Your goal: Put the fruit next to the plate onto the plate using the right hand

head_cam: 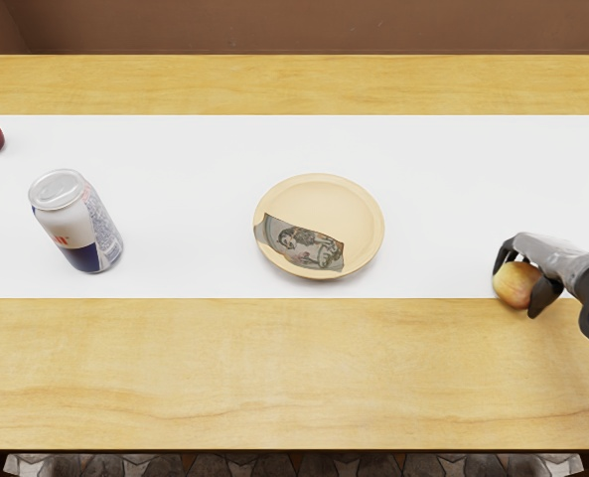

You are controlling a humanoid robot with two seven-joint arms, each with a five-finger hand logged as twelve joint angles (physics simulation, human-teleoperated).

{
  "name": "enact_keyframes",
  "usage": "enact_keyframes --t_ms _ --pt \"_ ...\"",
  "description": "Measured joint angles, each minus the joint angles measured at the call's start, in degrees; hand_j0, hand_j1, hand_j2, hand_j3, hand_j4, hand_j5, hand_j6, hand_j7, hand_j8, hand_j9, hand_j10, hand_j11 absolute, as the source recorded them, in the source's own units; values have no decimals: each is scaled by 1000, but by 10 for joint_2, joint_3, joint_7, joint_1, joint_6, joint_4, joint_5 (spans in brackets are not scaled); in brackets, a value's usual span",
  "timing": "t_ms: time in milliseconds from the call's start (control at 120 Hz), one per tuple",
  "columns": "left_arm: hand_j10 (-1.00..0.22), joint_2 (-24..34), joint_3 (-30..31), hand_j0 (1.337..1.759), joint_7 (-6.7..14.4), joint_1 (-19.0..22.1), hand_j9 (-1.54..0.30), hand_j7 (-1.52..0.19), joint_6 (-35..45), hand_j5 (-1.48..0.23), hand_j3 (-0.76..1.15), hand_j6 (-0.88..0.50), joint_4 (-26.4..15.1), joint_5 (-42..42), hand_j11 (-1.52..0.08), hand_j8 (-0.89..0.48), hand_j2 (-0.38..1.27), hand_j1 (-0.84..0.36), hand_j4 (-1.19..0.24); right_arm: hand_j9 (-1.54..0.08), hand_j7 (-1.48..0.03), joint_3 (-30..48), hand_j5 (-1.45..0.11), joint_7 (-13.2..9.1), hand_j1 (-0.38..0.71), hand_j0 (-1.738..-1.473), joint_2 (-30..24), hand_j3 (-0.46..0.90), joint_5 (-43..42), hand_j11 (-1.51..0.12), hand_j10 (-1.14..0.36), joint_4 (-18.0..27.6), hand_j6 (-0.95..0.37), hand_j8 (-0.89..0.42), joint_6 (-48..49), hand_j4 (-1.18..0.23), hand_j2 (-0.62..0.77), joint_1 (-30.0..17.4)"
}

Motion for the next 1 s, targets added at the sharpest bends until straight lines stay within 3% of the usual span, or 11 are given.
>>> enact_keyframes --t_ms 383,567,1000 --pt "-9 0 0 1658 0 0 -11 -11 0 -11 0 -9 0 0 -11 -9 2 339 -9 -894 -868 35 -897 1 149 -1651 6 -1 5 -899 -652 0 -372 -448 1 -573 235 5" --pt "-9 0 0 1658 0 0 -11 -11 0 -11 0 -9 0 0 -11 -9 2 339 -9 -897 -869 46 -901 1 143 -1651 19 0 6 -902 -651 -1 -378 -448 4 -575 233 30" --pt "-9 0 0 1658 0 0 -11 -11 0 -11 0 -9 0 0 -11 -9 2 339 -9 -895 -871 46 -916 1 140 -1653 145 0 7 -900 -653 -66 -375 -454 15 -564 234 100"
